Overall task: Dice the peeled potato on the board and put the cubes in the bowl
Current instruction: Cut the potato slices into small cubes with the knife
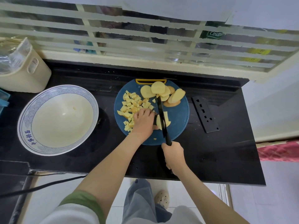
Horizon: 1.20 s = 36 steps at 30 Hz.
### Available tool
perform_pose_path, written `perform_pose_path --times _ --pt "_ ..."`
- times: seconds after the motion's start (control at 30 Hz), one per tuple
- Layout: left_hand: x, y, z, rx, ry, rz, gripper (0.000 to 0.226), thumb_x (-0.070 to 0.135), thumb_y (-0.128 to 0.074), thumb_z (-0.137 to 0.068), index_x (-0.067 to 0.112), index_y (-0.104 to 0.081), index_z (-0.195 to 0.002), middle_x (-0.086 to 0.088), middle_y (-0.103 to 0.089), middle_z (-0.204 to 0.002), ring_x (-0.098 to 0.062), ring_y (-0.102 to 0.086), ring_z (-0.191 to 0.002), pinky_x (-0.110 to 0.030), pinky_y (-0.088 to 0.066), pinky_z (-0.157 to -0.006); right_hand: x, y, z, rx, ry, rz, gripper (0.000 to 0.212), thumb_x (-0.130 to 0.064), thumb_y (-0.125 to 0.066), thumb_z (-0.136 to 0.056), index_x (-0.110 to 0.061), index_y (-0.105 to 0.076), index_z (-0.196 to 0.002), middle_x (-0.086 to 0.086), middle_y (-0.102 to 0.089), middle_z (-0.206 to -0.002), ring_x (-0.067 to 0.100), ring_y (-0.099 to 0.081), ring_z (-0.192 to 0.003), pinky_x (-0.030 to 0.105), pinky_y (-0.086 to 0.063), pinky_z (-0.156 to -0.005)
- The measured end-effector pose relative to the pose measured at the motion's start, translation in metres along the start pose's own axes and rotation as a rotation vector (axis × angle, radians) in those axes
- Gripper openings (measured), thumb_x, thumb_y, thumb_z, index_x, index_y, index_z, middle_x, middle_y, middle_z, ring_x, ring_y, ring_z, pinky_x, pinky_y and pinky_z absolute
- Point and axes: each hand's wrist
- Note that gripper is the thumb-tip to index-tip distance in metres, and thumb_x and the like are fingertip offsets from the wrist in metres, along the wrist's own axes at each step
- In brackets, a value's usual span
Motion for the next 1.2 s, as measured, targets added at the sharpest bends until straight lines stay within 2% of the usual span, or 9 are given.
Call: perform_pose_path --times 0.17,0.3,0.4,0.53,0.63,0.77,0.87,1.1,1.2 --pt "-0.004 -0.003 0.006 0.056 0.016 0.034 0.049 0.032 -0.062 -0.088 0.018 -0.046 -0.133 0.002 -0.041 -0.136 -0.020 -0.030 -0.127 -0.034 -0.017 -0.101 0.005 -0.004 -0.004 -0.004 -0.013 0.023 0.017 -0.013 -0.049 -0.093 -0.012 -0.048 -0.076 0.005 -0.046 -0.070 0.016 -0.041 -0.058 0.031 -0.038 -0.057" --pt "-0.006 -0.005 0.007 0.068 -0.003 0.015 0.043 0.031 -0.059 -0.090 0.017 -0.048 -0.130 0.000 -0.042 -0.133 -0.022 -0.033 -0.123 -0.034 -0.020 -0.097 0.008 -0.006 -0.011 0.030 -0.027 0.105 0.015 -0.014 -0.049 -0.095 -0.011 -0.053 -0.080 0.005 -0.053 -0.074 0.018 -0.050 -0.063 0.031 -0.045 -0.061" --pt "-0.008 -0.007 0.007 0.063 -0.035 -0.007 0.040 0.030 -0.056 -0.092 0.017 -0.049 -0.130 -0.001 -0.043 -0.133 -0.023 -0.033 -0.123 -0.036 -0.021 -0.098 0.009 -0.011 -0.015 0.060 -0.065 0.135 0.014 -0.013 -0.048 -0.095 -0.012 -0.051 -0.081 0.005 -0.053 -0.076 0.018 -0.049 -0.064 0.032 -0.045 -0.061" --pt "-0.008 -0.009 0.008 0.067 -0.060 -0.011 0.035 0.027 -0.054 -0.092 0.017 -0.054 -0.125 -0.001 -0.047 -0.130 -0.024 -0.035 -0.122 -0.038 -0.020 -0.099 0.003 -0.014 -0.019 0.042 -0.143 0.049 0.012 -0.010 -0.044 -0.093 -0.009 -0.048 -0.081 0.010 -0.049 -0.076 0.022 -0.046 -0.062 0.034 -0.041 -0.057" --pt "-0.006 -0.009 0.009 0.092 -0.054 0.013 0.033 0.031 -0.052 -0.092 0.019 -0.055 -0.123 0.000 -0.049 -0.128 -0.022 -0.036 -0.120 -0.037 -0.021 -0.097 0.001 -0.009 -0.015 -0.030 -0.171 -0.095 0.016 -0.010 -0.047 -0.088 -0.012 -0.041 -0.074 0.006 -0.039 -0.065 0.018 -0.035 -0.050 0.029 -0.031 -0.047" --pt "-0.003 -0.004 0.007 0.093 -0.026 0.011 0.034 0.040 -0.050 -0.093 0.022 -0.055 -0.122 0.002 -0.049 -0.125 -0.021 -0.037 -0.119 -0.037 -0.022 -0.097 0.005 0.002 -0.009 -0.018 -0.075 -0.110 0.022 -0.009 -0.052 -0.089 -0.015 -0.039 -0.073 0.003 -0.035 -0.059 0.015 -0.030 -0.045 0.026 -0.027 -0.043" --pt "0.003 -0.001 0.004 0.067 0.004 -0.019 0.036 0.041 -0.050 -0.093 0.022 -0.052 -0.124 0.001 -0.049 -0.126 -0.021 -0.036 -0.120 -0.037 -0.023 -0.098 0.003 0.007 -0.007 0.002 -0.060 -0.149 0.021 -0.009 -0.052 -0.089 -0.014 -0.040 -0.074 0.004 -0.035 -0.062 0.015 -0.030 -0.048 0.028 -0.028 -0.045" --pt "0.009 0.002 -0.001 0.030 -0.007 -0.059 0.061 0.046 -0.050 -0.092 0.022 -0.031 -0.145 -0.001 -0.042 -0.136 -0.022 -0.033 -0.125 -0.037 -0.023 -0.096 -0.003 0.013 -0.009 0.043 0.002 -0.036 0.016 -0.013 -0.052 -0.092 -0.012 -0.049 -0.077 0.005 -0.043 -0.068 0.017 -0.039 -0.055 0.032 -0.038 -0.055" --pt "0.008 -0.001 -0.001 -0.001 -0.035 -0.082 0.067 0.048 -0.051 -0.091 0.022 -0.028 -0.148 -0.003 -0.040 -0.136 -0.023 -0.032 -0.125 -0.039 -0.023 -0.097 -0.003 0.011 -0.009 0.040 0.024 0.032 0.015 -0.013 -0.051 -0.092 -0.011 -0.052 -0.077 0.005 -0.047 -0.070 0.017 -0.042 -0.059 0.033 -0.039 -0.057"
Point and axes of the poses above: each hand's wrist, its own z-axis away from the middle knuckle, its own y-axis out of the back of the hand, x = y × z
